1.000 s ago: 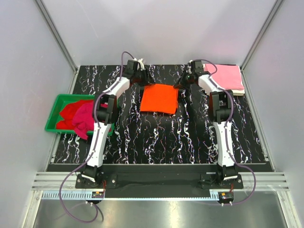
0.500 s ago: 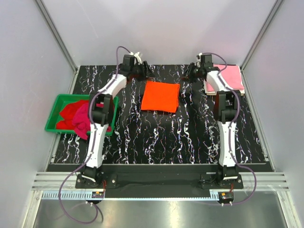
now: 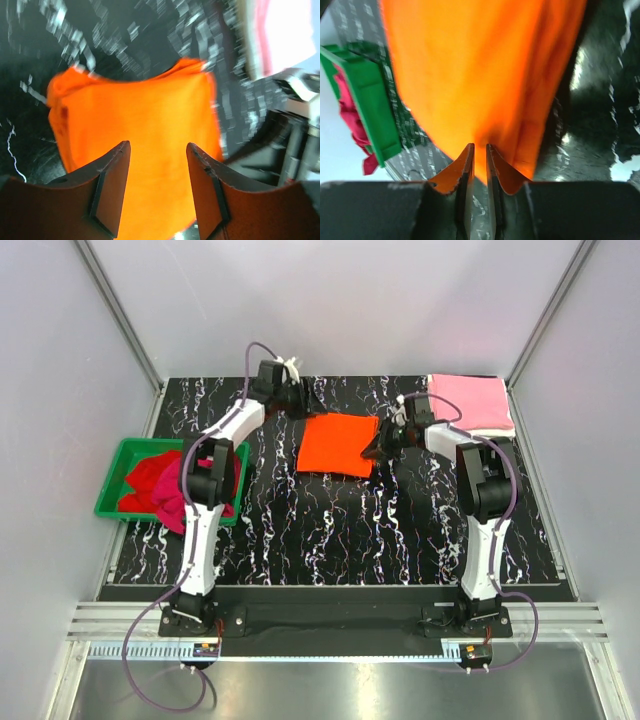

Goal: Fold and stack the t-shirts
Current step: Fold the tshirt

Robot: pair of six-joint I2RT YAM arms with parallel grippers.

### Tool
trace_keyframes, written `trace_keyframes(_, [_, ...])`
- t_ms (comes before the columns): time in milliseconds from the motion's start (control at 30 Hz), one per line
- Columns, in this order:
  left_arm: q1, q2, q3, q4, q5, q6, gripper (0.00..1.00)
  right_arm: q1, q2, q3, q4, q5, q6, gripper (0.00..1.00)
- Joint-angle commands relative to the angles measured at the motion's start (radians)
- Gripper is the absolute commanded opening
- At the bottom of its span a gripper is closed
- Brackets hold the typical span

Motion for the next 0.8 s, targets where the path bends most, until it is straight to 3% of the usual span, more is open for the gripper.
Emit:
trace_keyframes(0, [0.001, 0.071, 0.042, -0.044, 0.03, 0.023, 0.53, -0.008, -0.02, -0.064, 0.085, 0.018, -0.015, 0.21])
trace_keyframes(267, [0.001, 0.152, 0.113, -0.133, 0.033, 0.039, 0.53, -0.008, -0.037, -0.115, 0.083, 0.031, -0.044, 0.22])
trace_keyframes(567, [-0.005, 0.01, 0.113, -0.189, 0.043, 0.009, 0.53, 0.057, -0.146, -0.08, 0.083, 0.003, 0.039, 0.22])
trace_keyframes(767, [-0.005, -0.053, 0.085, -0.23, -0.033, 0.024, 0.53, 0.114, -0.017, 0.006, 0.103, -0.008, 0.088, 0.18])
